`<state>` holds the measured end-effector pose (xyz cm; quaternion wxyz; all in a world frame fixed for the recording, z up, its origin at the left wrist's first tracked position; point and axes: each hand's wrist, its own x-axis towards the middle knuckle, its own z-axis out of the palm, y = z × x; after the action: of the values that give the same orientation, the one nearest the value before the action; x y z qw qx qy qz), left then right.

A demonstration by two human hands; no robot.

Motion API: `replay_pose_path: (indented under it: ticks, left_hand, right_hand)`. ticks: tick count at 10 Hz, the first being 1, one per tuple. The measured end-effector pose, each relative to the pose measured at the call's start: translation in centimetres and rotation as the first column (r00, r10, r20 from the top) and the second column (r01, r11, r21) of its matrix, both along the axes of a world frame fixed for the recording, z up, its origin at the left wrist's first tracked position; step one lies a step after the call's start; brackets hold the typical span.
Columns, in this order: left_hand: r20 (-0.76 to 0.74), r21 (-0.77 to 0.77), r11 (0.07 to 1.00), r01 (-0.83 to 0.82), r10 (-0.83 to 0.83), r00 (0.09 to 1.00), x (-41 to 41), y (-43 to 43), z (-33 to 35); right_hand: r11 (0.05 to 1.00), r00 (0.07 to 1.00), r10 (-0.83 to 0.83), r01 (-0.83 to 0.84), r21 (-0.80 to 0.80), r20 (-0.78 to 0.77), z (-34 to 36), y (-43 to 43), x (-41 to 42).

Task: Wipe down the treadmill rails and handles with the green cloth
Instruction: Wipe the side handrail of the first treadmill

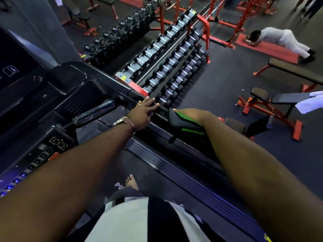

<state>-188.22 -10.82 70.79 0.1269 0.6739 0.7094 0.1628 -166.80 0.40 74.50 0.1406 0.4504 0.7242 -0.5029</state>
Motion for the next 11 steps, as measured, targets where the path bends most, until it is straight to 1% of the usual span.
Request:
replay_pose_path:
  ticks: [1,2,3,4,5,6,7,8,9,10,11]
  left_hand:
    - [-0.016,-0.043,0.999,0.004,-0.004,1.0,0.0,0.3,0.3]
    - [-0.026,-0.076,0.997,-0.014,0.012,1.0,0.1,0.5,0.7]
    - [-0.022,-0.084,0.995,-0.047,0.045,0.999,0.4,0.4,0.8]
    - [-0.017,-0.065,0.994,-0.083,0.082,0.996,0.8,0.4,0.5]
    - [0.004,-0.046,0.994,-0.094,0.095,0.996,0.8,0.3,0.2]
    - [0.042,-0.023,0.994,-0.109,0.11,0.993,0.7,0.3,-0.2]
    - [0.079,0.017,0.991,-0.132,0.13,0.988,0.8,0.4,-0.2]
    - [0.044,0.204,0.955,-0.217,0.212,0.976,-0.6,0.6,0.3]
    - [-0.044,0.212,0.928,-0.307,0.323,0.945,-3.1,0.8,0.7]
    - [-0.051,0.103,0.934,-0.343,0.349,0.936,-6.7,0.2,-0.1]
    - [-0.027,0.13,0.943,-0.307,0.313,0.949,-7.4,-0.3,-0.9]
  right_hand:
    - [0.996,0.996,0.091,-0.09,0.011,-0.019,0.3,0.4,-0.5]
    - [0.995,0.995,0.089,-0.086,0.047,-0.054,-1.3,1.1,1.2]
    - [0.993,0.992,-0.032,0.017,-0.113,-0.126,-2.0,1.4,1.2]
    - [0.993,0.994,-0.038,0.026,-0.116,-0.099,-1.4,1.3,-0.2]
    - [0.981,0.991,0.13,-0.131,0.146,0.019,-0.3,0.2,-0.2]
    - [0.792,0.978,0.143,-0.205,0.576,0.151,-0.6,-3.2,2.2]
    - [0.609,0.978,0.075,-0.201,0.767,0.196,-2.0,-5.7,2.0]
    - [0.373,0.957,0.119,-0.291,0.881,0.266,-4.6,-8.4,-1.2]
    - [0.33,0.939,0.197,-0.334,0.883,0.282,-5.1,-8.6,-3.6]
    - [0.27,0.906,0.26,-0.402,0.875,0.335,-4.8,-8.4,-5.3]
    - [0.118,0.847,0.333,-0.473,0.873,0.414,-6.0,-8.9,-3.6]
